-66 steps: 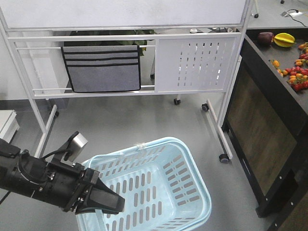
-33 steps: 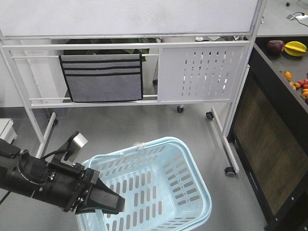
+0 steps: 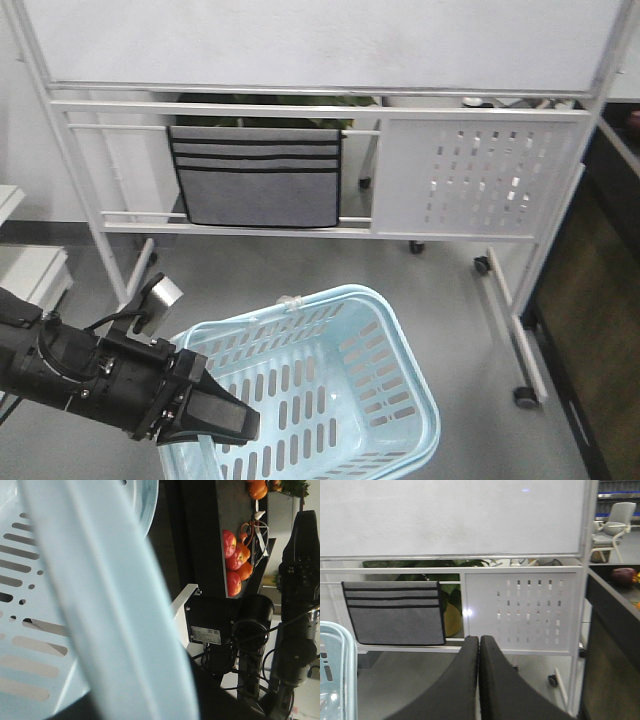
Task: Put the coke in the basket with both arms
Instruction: 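Drive the base past the whiteboard stand carrying the basket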
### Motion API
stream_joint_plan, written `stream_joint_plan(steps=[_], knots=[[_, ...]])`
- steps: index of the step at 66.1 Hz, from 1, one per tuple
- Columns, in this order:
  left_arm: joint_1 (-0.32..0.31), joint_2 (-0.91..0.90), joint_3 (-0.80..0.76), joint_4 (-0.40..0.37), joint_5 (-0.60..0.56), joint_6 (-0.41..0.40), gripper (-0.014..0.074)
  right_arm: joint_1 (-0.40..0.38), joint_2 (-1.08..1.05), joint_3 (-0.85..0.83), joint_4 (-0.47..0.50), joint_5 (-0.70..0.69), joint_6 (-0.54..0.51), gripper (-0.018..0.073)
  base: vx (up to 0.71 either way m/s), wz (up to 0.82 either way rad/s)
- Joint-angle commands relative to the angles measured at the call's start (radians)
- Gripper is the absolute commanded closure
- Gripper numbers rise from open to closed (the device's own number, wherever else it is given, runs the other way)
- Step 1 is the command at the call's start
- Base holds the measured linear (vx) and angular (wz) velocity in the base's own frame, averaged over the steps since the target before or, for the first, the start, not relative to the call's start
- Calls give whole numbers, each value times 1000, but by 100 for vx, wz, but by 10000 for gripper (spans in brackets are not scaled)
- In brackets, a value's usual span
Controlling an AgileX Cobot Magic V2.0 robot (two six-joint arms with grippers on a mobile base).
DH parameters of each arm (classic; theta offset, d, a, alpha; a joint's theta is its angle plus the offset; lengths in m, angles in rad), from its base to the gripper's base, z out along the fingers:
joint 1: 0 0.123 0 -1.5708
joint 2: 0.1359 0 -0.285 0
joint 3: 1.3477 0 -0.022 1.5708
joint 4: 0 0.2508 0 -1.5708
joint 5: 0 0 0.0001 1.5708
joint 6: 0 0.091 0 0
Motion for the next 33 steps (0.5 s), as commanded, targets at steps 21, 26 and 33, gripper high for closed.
stream_joint_plan(steps=[21, 26, 33], knots=[[-3, -41, -20, -78, 60, 13, 603, -3, -18, 11, -7, -78, -6, 569, 15, 44], [-3, -41, -20, -78, 60, 13, 603, -3, -18, 11, -7, -78, -6, 569, 15, 56], [-3, -41, -20, -78, 60, 13, 603, -3, -18, 11, -7, -78, -6, 569, 15, 57]])
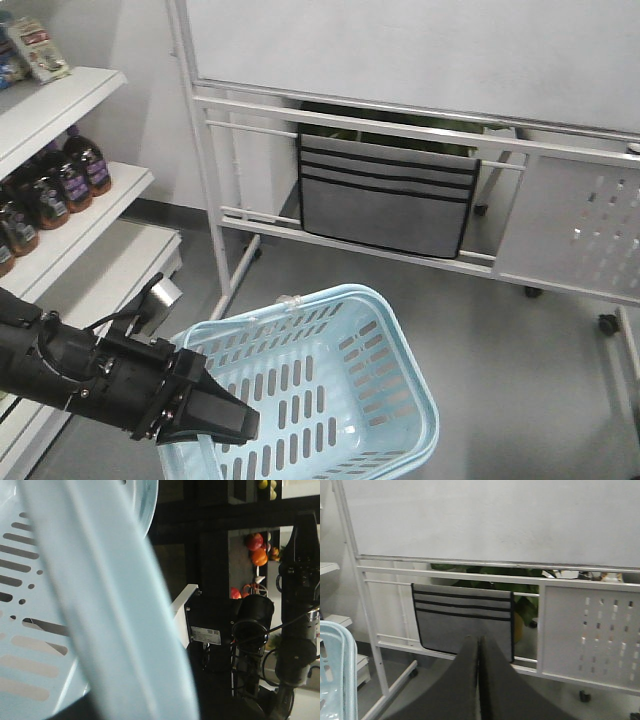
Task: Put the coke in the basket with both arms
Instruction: 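Drive the base past the whiteboard stand carrying the basket, then drive the base toward the shelf with the red Coca-Cola bottle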
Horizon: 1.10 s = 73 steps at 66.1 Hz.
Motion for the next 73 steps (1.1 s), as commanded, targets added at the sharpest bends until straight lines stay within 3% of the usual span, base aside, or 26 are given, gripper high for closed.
stream_joint_plan(steps=[1, 73], knots=[[-3, -41, -20, -78, 60, 13, 603, -3, -18, 11, -7, -78, -6, 569, 14, 55], [-3, -41, -20, -78, 60, 13, 603, -3, -18, 11, -7, -78, -6, 569, 13, 47]])
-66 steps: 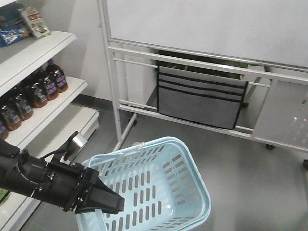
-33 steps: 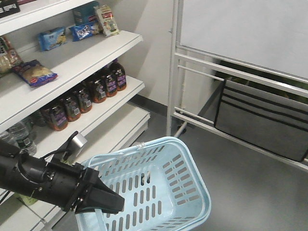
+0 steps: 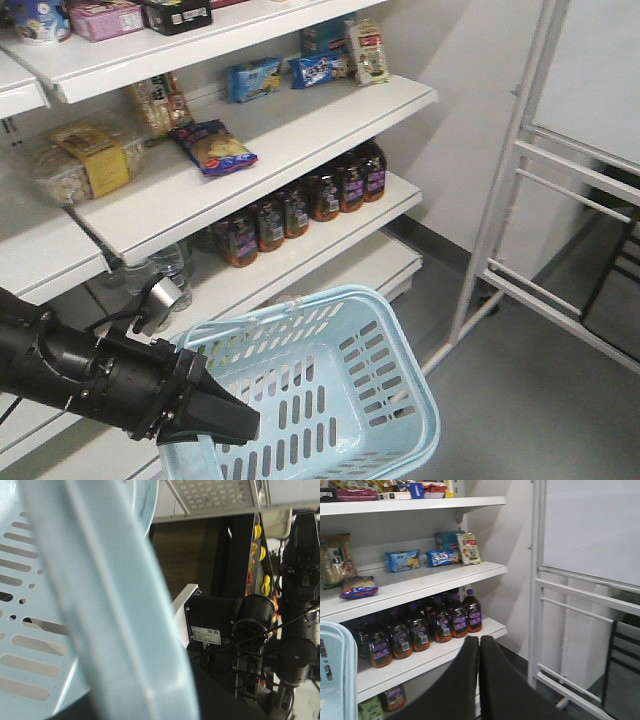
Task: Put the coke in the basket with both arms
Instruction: 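Drive the base toward the shelf with the red Coca-Cola bottle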
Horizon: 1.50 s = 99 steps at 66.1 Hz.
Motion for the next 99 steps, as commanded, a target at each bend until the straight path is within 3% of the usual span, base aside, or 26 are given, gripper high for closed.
stream_joint_plan(steps=[1, 99], knots=[[-3, -41, -20, -78, 60, 13, 603, -3, -18, 11, -7, -78, -6, 569, 12, 49], [-3, -41, -20, -78, 60, 13, 603, -3, -18, 11, -7, -79, -6, 569, 12, 43]])
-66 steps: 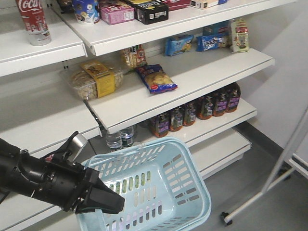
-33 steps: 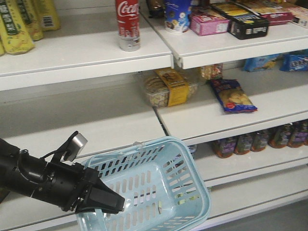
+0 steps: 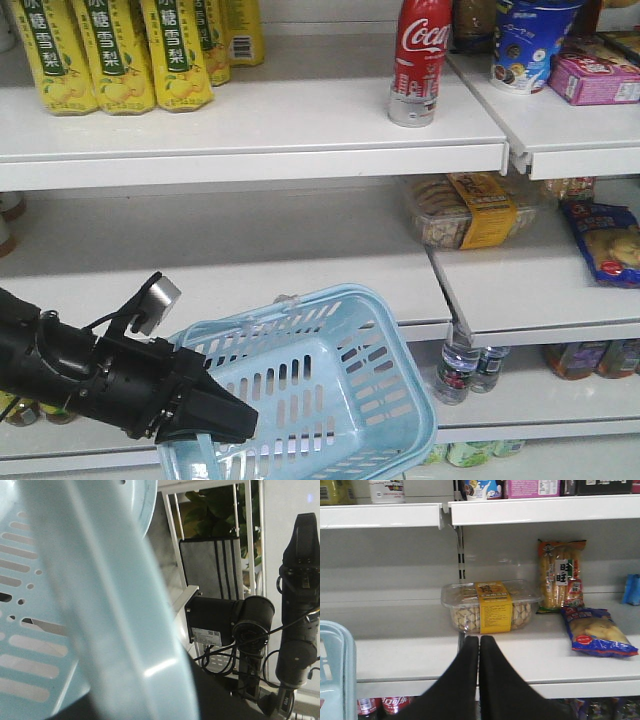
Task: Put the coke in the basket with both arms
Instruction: 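Drive the base toward the shelf with the red Coca-Cola bottle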
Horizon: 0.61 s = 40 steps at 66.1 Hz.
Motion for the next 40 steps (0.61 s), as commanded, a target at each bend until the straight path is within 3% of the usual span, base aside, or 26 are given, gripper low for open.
stream_joint_plan(steps=[1, 40], knots=[[-3, -41, -20, -78, 61, 13, 603, -3, -18, 11, -7, -79, -6, 569, 6, 26], [-3, -41, -20, -78, 61, 13, 603, -3, -18, 11, -7, -78, -6, 569, 5, 14]])
